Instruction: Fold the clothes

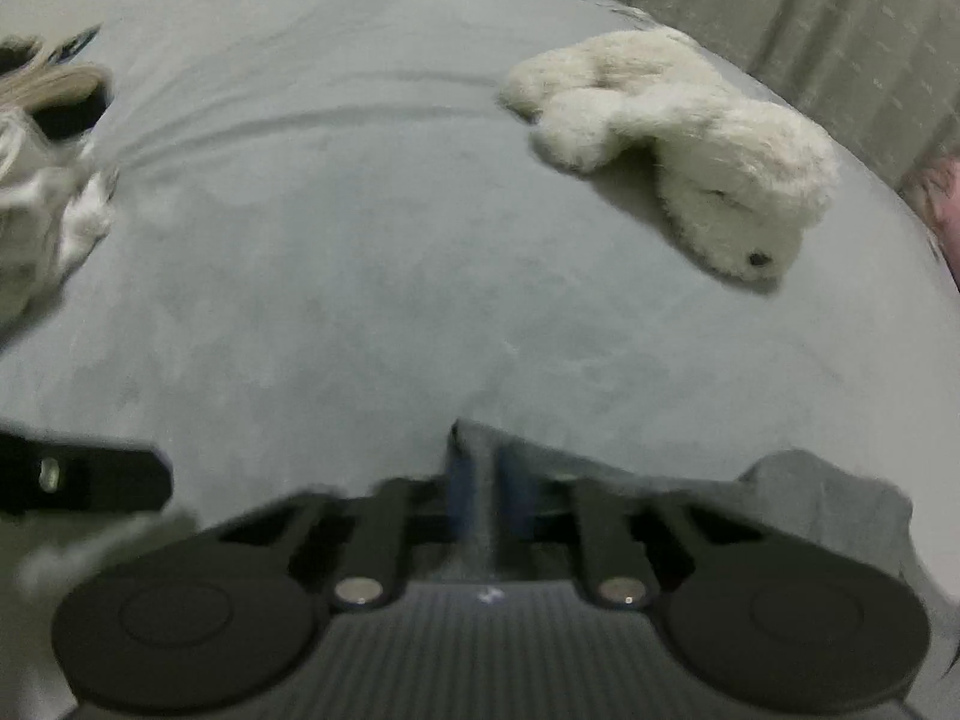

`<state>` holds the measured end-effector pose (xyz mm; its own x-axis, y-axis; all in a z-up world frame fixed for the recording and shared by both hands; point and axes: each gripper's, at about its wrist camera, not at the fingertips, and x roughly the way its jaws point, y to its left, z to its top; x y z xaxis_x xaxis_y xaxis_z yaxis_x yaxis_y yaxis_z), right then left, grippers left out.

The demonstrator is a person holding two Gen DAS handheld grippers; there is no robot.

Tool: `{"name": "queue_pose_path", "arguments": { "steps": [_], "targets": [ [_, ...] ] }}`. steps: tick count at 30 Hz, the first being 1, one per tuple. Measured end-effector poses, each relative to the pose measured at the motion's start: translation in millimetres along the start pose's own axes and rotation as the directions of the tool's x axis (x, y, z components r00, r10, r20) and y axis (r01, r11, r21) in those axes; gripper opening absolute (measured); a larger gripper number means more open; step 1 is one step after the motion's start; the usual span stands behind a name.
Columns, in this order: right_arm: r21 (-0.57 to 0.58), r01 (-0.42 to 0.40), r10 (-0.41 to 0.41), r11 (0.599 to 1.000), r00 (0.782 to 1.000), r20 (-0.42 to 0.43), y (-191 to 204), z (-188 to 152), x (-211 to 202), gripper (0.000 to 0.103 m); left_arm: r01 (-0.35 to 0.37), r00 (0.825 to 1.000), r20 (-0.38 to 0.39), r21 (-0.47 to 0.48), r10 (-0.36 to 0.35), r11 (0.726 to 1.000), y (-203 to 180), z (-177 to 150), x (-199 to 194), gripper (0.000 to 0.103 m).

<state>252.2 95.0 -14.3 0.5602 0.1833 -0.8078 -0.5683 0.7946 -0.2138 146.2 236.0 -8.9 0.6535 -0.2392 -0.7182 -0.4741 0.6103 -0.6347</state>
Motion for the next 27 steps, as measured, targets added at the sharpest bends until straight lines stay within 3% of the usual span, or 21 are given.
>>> {"name": "queue_pose_path", "arguments": {
  "steps": [3, 6, 8, 11, 15, 21, 25, 27],
  "targets": [
    [0.137, -0.080, 0.059, 0.987, 0.987, 0.151, -16.6, 2.4, -21.9, 0.007, 0.006, 1.000, 0.001, 0.000, -0.006, 1.000, -1.3, -0.4, -1.0, 0.027],
    [0.388, -0.244, 0.117, 0.889, 0.939, 0.323, -53.4, 4.6, -45.9, 0.007, 0.007, 1.000, 0.000, 0.002, -0.007, 1.000, -2.8, -1.4, -1.0, 0.027],
    [0.498, -0.279, 0.117, 0.821, 0.936, 0.333, -70.8, 2.8, -39.9, 0.007, 0.006, 1.000, -0.002, 0.000, -0.006, 1.000, -2.0, -1.5, -1.2, 0.027],
    [0.562, -0.266, 0.134, 0.783, 0.955, 0.265, -77.6, -5.3, -13.9, 0.008, 0.003, 1.000, 0.000, -0.003, -0.003, 1.000, -0.6, -0.8, -1.8, 0.027],
    [0.556, -0.243, 0.144, 0.795, 0.965, 0.217, -68.7, -13.5, 7.2, 0.015, -0.003, 1.000, 0.002, -0.002, 0.003, 1.000, -0.6, -0.6, -1.4, 0.027],
    [0.416, -0.294, 0.188, 0.861, 0.942, 0.278, -43.4, 4.3, -8.4, 0.019, -0.009, 1.000, 0.003, -0.001, 0.009, 1.000, -0.2, -0.3, -1.1, 0.027],
    [0.445, -0.368, 0.203, 0.817, 0.904, 0.376, -56.7, 10.1, -34.2, 0.021, -0.014, 1.000, 0.009, -0.005, 0.014, 1.000, 1.3, 0.8, -2.1, 0.027],
    [0.445, -0.338, 0.175, 0.829, 0.913, 0.368, -62.8, 6.4, -46.7, 0.023, -0.015, 1.000, 0.006, -0.010, 0.015, 1.000, 2.0, 1.6, -2.0, 0.027]
  ]
}}
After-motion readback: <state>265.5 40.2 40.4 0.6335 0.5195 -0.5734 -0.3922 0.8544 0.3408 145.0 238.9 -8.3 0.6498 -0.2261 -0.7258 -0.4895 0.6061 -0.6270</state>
